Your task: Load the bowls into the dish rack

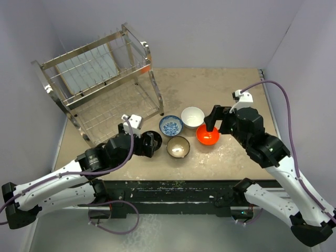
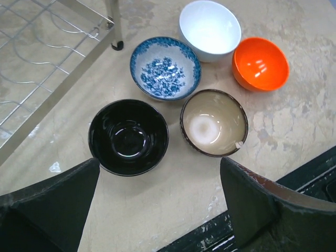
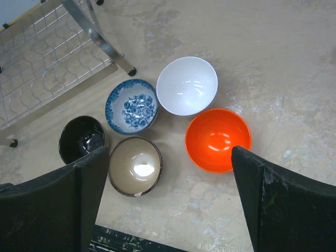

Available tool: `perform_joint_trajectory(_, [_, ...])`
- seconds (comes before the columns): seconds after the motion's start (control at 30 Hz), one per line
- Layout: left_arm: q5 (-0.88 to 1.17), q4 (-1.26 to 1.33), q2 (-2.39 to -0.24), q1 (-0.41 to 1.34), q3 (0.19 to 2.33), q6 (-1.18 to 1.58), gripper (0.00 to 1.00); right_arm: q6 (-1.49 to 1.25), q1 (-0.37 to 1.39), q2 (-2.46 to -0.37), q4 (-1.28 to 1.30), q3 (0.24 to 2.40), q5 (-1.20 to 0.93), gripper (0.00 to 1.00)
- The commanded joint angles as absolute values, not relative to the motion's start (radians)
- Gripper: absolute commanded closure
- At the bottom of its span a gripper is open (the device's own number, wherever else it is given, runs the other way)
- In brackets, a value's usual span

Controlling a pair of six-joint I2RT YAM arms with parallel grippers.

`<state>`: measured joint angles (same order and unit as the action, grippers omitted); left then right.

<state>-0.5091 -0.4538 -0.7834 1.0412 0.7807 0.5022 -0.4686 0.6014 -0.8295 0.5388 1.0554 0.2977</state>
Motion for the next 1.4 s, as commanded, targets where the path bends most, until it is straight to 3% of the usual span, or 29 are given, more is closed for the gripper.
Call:
perform_joint_trajectory(0.0, [-0.406,-0.298,-0.823,1.045,0.735,0.431,0.01,-0.471,0.605,-0.808,0.551,1.066,0.312,0.01])
perform_joint_trajectory(0.3, [-0.415,-0.209,-1.056,1.046,0.737,0.4,0.01,-0.48,0.605,-0.798,0.566,1.054,0.33,0.01])
perform_joint_trajectory(0.7, [-0.457,-0.048,-1.165,1.043,0.65,0.383,0.36,-0.482,0.605,-0.802,0.55,1.035,0.321,0.01])
perform_joint_trajectory(1.37, [-0.367,0.061,-1.307,0.963,0.596,0.378,0.43,-0.469,0.604,-0.82,0.533,1.026,0.328,0.01])
